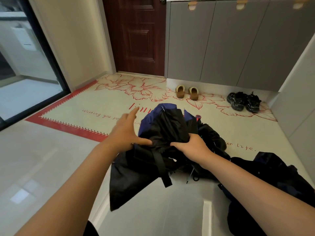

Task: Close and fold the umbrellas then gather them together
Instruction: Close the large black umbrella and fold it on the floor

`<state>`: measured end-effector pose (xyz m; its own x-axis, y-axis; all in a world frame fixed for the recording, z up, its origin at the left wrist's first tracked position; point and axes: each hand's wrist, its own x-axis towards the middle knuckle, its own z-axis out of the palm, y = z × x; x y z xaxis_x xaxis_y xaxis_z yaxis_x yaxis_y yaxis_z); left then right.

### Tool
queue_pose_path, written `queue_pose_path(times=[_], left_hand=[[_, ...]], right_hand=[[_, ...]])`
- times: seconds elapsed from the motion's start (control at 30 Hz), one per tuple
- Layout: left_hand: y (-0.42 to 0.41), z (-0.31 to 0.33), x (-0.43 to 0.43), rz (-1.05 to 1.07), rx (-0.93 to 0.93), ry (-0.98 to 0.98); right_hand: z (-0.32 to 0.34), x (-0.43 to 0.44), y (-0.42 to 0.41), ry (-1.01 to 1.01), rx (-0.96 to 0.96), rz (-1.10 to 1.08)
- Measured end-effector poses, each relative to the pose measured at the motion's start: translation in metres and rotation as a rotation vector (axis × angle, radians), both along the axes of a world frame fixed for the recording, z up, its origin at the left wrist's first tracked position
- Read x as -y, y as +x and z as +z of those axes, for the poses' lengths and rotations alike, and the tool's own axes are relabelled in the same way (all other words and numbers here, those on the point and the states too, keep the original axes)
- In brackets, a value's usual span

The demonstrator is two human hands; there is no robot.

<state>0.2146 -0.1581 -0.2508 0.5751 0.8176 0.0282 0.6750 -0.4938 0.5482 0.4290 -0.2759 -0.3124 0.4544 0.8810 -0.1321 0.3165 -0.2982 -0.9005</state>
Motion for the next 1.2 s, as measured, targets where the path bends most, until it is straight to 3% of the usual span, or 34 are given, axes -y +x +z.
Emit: queue_pose_path(times=[0.07, 0.13, 0.2, 0.27, 0.33, 0.43, 0.5, 0.57, 0.67, 0.8, 0.9, 0.93, 1.03, 1.2], left_hand=[[-0.004, 0.011, 0.005, 0.131, 0.015, 0.440], [-0.004, 0.022, 0.017, 0.170, 0.286, 0.544], [0.003, 0.029, 0.033, 0.164, 0.413, 0.309], [0.015, 0.021, 0.049, 0.132, 0.180, 0.094], [0.026, 0.002, 0.053, 0.136, -0.115, 0.039], [0.031, -0.019, 0.041, 0.262, -0.218, -0.037], [0.028, -0.023, 0.032, 0.306, -0.140, -0.092], [0.024, -0.022, 0.025, 0.292, 0.091, -0.210], [0.021, -0.012, 0.026, 0.306, 0.488, -0.601], [0.016, -0.003, 0.023, 0.305, 0.551, -0.690], [0.008, 0.006, 0.017, 0.240, 0.654, -0.880], [0.005, 0.006, 0.015, 0.219, 0.612, -0.851], [-0.002, -0.003, 0.012, 0.218, 0.289, -0.501], [-0.004, -0.029, 0.006, 0.358, 0.202, -0.478]], right_hand=[[-0.002, -0.001, 0.001, -0.021, 0.049, -0.062], [-0.002, -0.003, 0.001, -0.033, 0.083, -0.114], [-0.001, -0.005, 0.000, -0.057, 0.114, -0.160], [0.000, -0.007, -0.002, -0.067, 0.144, -0.194], [0.001, -0.008, -0.005, -0.042, 0.160, -0.215], [0.003, -0.007, -0.011, 0.003, 0.176, -0.230], [0.004, -0.007, -0.013, 0.032, 0.170, -0.239], [0.006, -0.007, -0.011, 0.051, 0.160, -0.252], [0.007, -0.008, -0.004, 0.042, 0.122, -0.284], [0.002, -0.010, 0.004, 0.011, 0.085, -0.330], [0.003, -0.011, 0.006, 0.004, 0.056, -0.348], [0.004, -0.011, 0.007, 0.011, 0.044, -0.355], [0.009, -0.012, 0.006, 0.037, -0.029, -0.352], [0.020, -0.010, 0.002, 0.095, -0.188, -0.235]])
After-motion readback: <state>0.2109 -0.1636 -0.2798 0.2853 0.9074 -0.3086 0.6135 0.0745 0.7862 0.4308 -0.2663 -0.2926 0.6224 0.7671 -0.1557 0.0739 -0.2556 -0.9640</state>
